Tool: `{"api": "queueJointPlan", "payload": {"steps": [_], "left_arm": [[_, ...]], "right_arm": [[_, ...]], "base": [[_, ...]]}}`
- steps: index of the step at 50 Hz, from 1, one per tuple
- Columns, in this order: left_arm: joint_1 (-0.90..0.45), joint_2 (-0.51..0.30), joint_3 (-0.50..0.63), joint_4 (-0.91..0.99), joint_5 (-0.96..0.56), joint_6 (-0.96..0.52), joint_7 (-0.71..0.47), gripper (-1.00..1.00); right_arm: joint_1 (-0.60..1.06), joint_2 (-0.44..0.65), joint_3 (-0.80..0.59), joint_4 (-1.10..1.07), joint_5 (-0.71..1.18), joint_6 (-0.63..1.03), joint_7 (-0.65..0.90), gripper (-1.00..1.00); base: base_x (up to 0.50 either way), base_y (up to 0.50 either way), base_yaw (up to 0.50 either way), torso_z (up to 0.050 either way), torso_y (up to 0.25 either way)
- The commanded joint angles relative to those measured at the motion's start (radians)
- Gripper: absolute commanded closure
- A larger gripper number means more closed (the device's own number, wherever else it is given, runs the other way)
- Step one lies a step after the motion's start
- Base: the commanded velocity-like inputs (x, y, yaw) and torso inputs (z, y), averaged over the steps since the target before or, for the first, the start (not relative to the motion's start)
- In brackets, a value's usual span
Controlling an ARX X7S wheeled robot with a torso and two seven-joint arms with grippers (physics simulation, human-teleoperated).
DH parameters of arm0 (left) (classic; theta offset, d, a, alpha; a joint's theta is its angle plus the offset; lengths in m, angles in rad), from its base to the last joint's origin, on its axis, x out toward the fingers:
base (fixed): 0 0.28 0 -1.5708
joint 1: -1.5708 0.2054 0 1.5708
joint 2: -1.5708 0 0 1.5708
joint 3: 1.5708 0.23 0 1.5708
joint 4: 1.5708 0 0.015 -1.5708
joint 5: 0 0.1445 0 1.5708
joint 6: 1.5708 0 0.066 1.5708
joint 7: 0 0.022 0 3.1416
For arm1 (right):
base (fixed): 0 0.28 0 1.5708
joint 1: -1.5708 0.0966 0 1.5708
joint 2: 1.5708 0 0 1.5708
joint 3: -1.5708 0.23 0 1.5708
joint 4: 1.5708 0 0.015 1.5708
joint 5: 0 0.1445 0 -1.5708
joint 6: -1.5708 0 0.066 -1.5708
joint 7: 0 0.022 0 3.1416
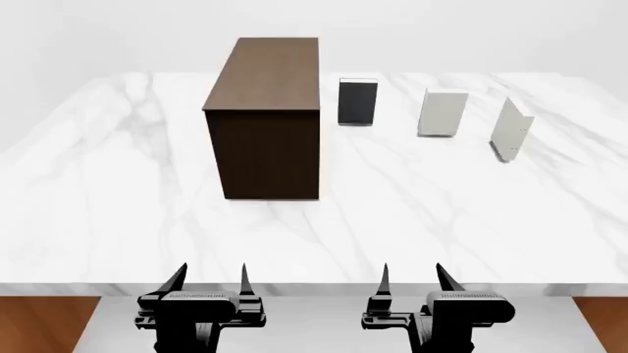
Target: Pick up the book on the right and place it under the cabinet shelf.
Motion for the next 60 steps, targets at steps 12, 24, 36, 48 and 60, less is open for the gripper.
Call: {"api": "queueJointPlan", "payload": {"steps": [12, 24, 36, 48, 60], "left_arm": [[0.031, -0.057, 0.071, 0.049, -0.060, 0.068, -0.019, -1.00], [-0.021, -0.099, 0.046, 0.395, -0.175, -0.220, -0.047, -1.00], [-0.229, -0.129, -0.003, 0.618, -0.246, -0.469, -0.130, -1.00], [-0.281, -0.170, -0.023, 0.762, -0.299, -0.605, -0.164, -1.00], [-0.275, -0.186, -0.012, 0.776, -0.292, -0.631, -0.189, -1.00]], "right_arm": [[-0.022, 0.046, -0.041, -0.055, 0.120, -0.019, 0.020, -1.00], [-0.031, 0.095, -0.033, -0.403, 0.230, 0.159, 0.049, -1.00], [0.112, 0.136, 0.023, -0.620, 0.358, 0.376, 0.125, -1.00], [0.211, 0.175, 0.060, -0.811, 0.493, 0.545, 0.186, -1.00], [0.189, 0.195, 0.040, -0.802, 0.507, 0.502, 0.155, -1.00]], "base": [[0.00, 0.00, 0.00, 0.007, 0.000], [0.00, 0.00, 0.00, 0.050, 0.000], [0.00, 0.00, 0.00, 0.050, 0.000], [0.00, 0.00, 0.00, 0.050, 0.000], [0.28, -0.01, 0.00, 0.029, 0.000]]}}
